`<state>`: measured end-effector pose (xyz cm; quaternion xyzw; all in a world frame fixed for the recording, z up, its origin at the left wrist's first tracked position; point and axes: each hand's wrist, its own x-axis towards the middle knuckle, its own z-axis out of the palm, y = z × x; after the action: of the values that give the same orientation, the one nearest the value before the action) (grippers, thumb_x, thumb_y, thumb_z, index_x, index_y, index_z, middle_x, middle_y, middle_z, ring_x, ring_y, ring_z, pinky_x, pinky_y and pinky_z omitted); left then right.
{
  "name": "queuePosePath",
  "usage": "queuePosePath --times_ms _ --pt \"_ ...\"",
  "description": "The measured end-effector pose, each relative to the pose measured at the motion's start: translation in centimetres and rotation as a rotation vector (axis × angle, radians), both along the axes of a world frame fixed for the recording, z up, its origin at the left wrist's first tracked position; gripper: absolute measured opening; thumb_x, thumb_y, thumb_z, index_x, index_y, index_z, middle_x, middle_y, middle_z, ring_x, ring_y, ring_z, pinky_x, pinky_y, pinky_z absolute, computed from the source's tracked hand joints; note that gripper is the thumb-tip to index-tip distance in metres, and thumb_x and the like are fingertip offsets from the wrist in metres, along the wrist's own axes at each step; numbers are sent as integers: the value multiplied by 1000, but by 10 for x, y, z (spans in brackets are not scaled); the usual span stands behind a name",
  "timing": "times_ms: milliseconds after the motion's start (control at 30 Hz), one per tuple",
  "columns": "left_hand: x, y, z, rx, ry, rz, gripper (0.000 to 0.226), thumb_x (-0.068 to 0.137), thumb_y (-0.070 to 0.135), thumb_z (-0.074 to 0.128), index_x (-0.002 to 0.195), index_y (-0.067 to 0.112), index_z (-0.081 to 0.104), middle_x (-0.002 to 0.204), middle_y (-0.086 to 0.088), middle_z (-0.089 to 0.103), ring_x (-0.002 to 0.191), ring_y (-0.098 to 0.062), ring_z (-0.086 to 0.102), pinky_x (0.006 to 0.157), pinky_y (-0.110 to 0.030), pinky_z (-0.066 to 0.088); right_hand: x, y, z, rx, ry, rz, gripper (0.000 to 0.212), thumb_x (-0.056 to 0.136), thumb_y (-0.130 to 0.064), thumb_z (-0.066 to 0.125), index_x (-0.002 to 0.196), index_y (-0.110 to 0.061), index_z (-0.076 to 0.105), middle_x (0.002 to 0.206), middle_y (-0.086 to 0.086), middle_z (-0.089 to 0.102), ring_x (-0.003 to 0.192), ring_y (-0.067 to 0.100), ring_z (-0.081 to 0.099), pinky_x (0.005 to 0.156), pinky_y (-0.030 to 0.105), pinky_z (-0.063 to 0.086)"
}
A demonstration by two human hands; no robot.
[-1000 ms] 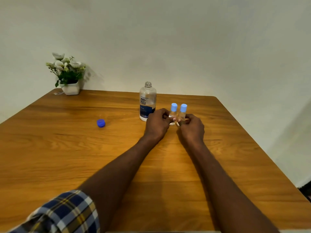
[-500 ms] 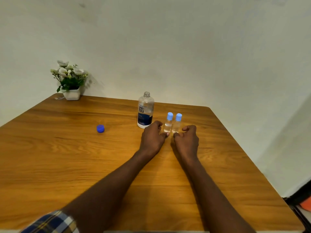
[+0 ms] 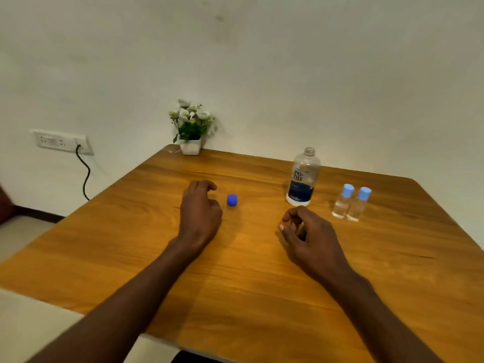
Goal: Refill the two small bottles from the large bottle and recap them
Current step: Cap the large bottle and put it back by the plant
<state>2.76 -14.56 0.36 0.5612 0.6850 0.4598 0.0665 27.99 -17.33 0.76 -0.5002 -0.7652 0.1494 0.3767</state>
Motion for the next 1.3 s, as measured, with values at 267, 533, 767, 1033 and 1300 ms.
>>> queuePosePath --times_ms 267,533,767,1033,1300 --pt "-8 17 -12 -112 -36 73 30 86 11 59 109 9 78 117 -8 73 112 -28 65 90 -35 49 -91 61 -6 -11 -8 17 46 94 -43 71 138 -34 59 115 -13 60 100 1 55 85 27 48" --pt "-8 16 -9 -98 -40 36 36 84 9 61 117 9 74 119 -9 71 111 -26 64 96 -44 55 -121 91 -13 9 -80 -15 30 91 -41 76 119 -32 75 109 -10 68 100 11 63 80 32 52" --pt "17 14 1 125 -108 -144 34 100 12 60 133 19 65 133 4 66 125 -8 58 102 -27 47 -100 77 20 135 507 7 29 86 -44 82 107 -25 75 97 -9 71 82 13 69 67 37 61" --pt "88 62 19 100 -497 -528 61 95 29 75 149 27 48 152 10 51 140 -8 45 108 -35 46 -54 82 80 505 806 -203 32 88 -22 84 112 -8 68 101 0 72 88 8 68 74 24 55" --pt "126 96 1 -89 -476 -667 92 82 38 87 156 37 32 161 13 42 145 -10 41 104 -22 37 -1 119 80 438 734 -377 28 92 -41 74 108 -19 79 99 -5 78 91 15 73 81 47 62"
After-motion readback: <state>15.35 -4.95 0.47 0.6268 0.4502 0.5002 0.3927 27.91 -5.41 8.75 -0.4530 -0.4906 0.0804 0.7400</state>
